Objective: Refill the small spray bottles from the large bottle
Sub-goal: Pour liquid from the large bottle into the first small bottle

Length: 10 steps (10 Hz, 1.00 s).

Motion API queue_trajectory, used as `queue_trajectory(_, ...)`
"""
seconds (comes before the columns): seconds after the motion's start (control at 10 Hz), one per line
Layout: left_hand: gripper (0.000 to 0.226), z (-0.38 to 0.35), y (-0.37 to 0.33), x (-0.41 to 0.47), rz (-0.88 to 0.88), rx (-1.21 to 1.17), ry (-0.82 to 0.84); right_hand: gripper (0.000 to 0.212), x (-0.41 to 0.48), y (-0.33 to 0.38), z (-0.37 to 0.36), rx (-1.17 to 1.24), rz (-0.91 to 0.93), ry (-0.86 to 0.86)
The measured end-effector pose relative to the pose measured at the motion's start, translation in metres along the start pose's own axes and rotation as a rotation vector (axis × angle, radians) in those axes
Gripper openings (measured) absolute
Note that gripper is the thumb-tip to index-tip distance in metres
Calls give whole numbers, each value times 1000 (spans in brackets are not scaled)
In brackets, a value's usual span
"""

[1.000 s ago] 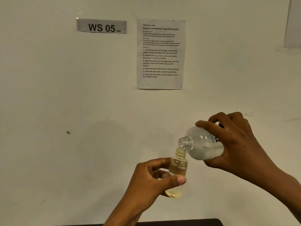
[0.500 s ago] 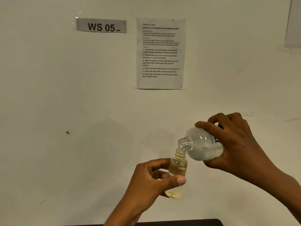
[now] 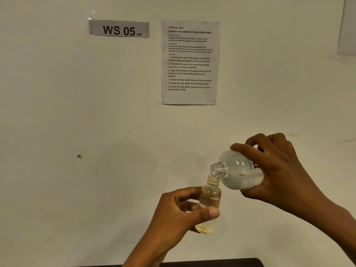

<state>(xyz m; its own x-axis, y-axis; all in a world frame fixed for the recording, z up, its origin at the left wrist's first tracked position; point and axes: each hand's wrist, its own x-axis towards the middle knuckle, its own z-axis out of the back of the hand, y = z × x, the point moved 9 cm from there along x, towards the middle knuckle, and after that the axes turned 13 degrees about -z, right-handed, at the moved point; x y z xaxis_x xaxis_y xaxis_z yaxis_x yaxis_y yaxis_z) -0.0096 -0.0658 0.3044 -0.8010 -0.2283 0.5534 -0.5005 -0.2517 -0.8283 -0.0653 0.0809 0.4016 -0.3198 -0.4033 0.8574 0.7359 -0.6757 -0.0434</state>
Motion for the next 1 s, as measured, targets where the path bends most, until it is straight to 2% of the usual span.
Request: queue_trajectory(1.0, 29, 0, 4, -1, 3, 2, -3, 71, -2, 1, -1, 9, 5, 1)
